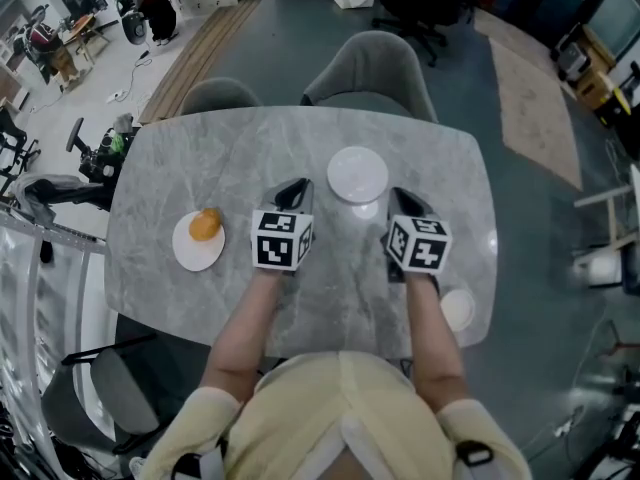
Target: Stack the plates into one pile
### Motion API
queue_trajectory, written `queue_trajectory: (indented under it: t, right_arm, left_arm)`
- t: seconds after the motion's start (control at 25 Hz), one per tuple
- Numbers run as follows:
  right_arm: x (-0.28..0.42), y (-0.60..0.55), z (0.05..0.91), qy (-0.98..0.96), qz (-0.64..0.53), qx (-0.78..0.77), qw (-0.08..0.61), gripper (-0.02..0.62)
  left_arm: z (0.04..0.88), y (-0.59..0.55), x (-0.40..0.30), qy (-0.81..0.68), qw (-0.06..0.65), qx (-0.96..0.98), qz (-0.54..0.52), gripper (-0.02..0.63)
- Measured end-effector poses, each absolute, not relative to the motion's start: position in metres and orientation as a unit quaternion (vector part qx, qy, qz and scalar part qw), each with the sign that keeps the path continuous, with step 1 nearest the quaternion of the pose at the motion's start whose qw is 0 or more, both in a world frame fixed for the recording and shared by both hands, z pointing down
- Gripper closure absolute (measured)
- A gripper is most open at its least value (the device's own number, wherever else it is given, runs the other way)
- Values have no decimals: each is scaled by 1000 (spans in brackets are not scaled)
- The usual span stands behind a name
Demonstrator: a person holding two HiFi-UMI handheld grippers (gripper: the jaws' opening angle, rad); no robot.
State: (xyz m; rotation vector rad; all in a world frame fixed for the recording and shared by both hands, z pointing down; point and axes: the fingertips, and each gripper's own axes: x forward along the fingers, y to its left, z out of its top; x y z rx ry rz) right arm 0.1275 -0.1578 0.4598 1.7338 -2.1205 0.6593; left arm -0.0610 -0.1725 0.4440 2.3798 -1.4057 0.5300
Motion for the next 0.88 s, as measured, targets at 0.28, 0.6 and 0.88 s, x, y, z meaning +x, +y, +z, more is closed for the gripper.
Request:
queue_trajectory:
  t: [0.28, 0.6, 0.88]
  right_arm:
    - [120, -157, 461, -748, 235, 600, 159, 592]
    - [119, -158, 460, -747, 235, 602, 158, 592]
    - [122, -157, 460, -748, 238, 600, 153, 592]
  left_arm:
    - [444, -167, -64, -495, 163, 833, 188, 583]
    - [446, -166, -66, -492, 177, 832, 185, 583]
    - [445, -164, -61, -490, 178, 833, 184, 583]
